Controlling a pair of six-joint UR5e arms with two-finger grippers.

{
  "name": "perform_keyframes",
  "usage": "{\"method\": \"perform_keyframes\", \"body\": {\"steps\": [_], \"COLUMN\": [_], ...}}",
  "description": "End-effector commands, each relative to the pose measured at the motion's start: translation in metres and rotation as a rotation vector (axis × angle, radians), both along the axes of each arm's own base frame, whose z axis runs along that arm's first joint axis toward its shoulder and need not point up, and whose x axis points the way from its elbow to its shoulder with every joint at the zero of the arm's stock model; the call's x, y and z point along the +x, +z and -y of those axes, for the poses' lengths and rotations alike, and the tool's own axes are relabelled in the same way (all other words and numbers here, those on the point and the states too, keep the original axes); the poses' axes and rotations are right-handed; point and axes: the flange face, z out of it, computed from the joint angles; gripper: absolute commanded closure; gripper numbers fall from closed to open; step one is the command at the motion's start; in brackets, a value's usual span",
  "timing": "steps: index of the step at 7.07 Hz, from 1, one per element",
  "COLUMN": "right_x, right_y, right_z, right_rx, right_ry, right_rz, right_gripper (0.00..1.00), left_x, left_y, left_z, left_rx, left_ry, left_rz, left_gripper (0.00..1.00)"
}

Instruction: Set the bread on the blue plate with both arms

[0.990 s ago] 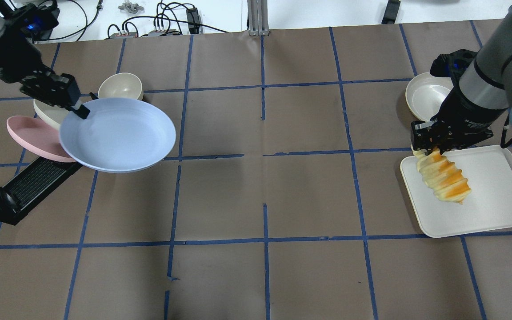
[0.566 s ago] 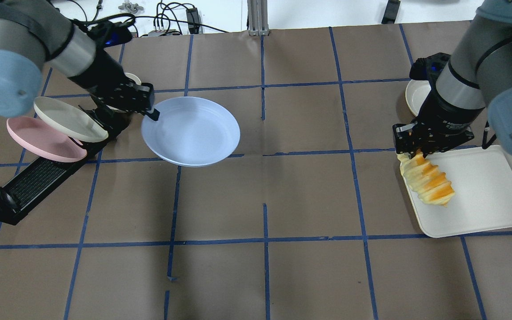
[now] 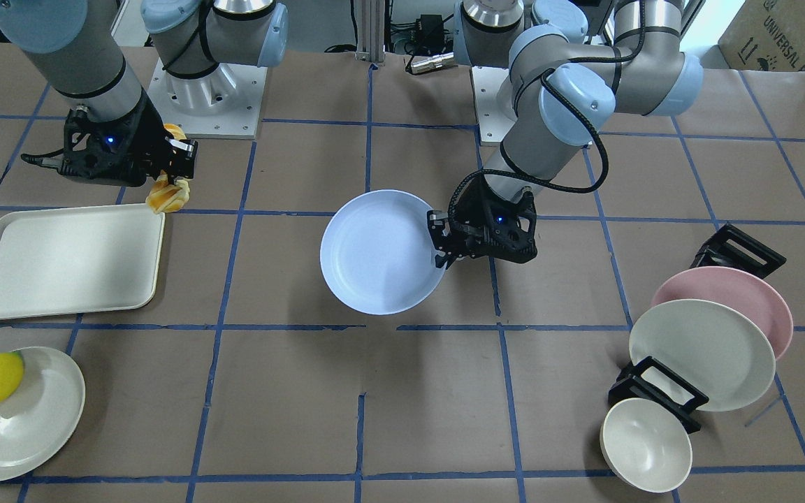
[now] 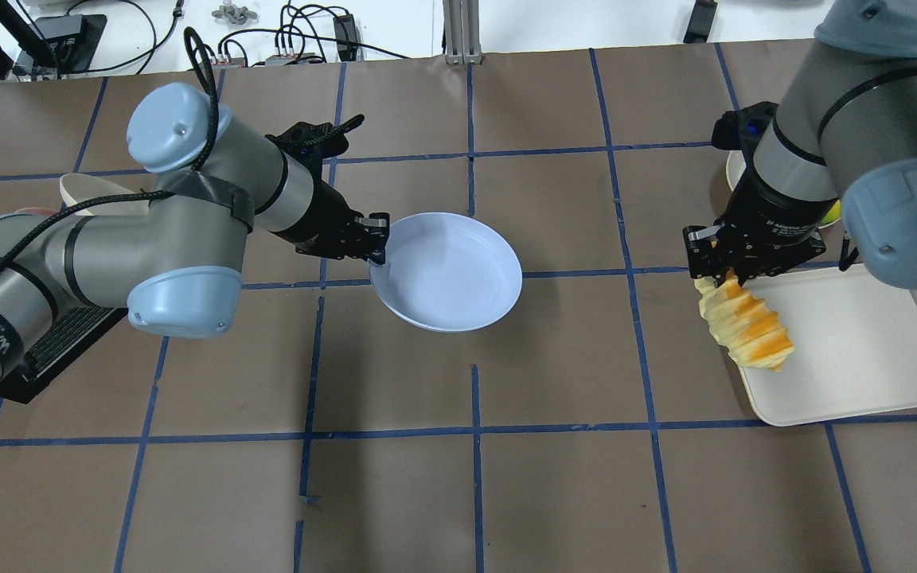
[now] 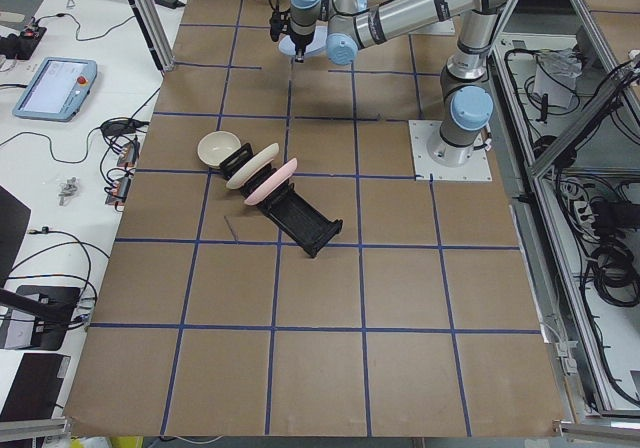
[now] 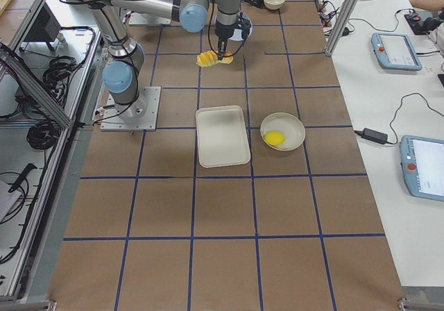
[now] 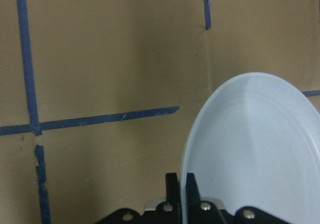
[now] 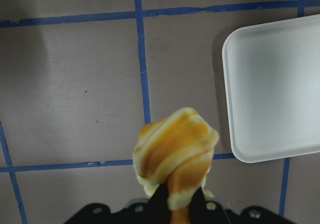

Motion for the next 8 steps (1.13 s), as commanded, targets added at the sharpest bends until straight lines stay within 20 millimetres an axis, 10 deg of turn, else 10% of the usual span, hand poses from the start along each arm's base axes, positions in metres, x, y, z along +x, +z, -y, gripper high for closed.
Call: {"method": "perform_keyframes", "body": {"steps": [1, 2, 4, 6, 8], "right_x": [0.0, -0.002, -0.003, 0.012, 0.09], "right_y": [-0.005, -0.007, -0.007, -0.008, -0.01], "right_z": [0.003, 0.004, 0.004, -0.001, -0.012], "right_rx": [-0.011, -0.008, -0.007, -0.005, -0.064], "right_ry": [0.014, 0.016, 0.017, 0.02, 0.044], "right_rz": [-0.002, -0.021, -0.032, -0.034, -0.046], "right_gripper": [0.92, 0.92, 0.91, 0.9, 0.91], "left_x": [-0.011, -0.004, 0.007, 0.079, 0.149], "left_y": [-0.006, -0.009, -0.006, 0.037, 0.117], "left_z": [-0.007, -0.005, 0.005, 0.036, 0.045], "left_rx": [0.004, -0.005, 0.021, 0.129, 0.218], "left_ry": [0.04, 0.047, 0.028, -0.223, -0.262], "left_rz": [0.008, 0.079, 0.098, 0.28, 0.418], "left_gripper": [0.74, 0.01, 0.0, 0.0, 0.0]}}
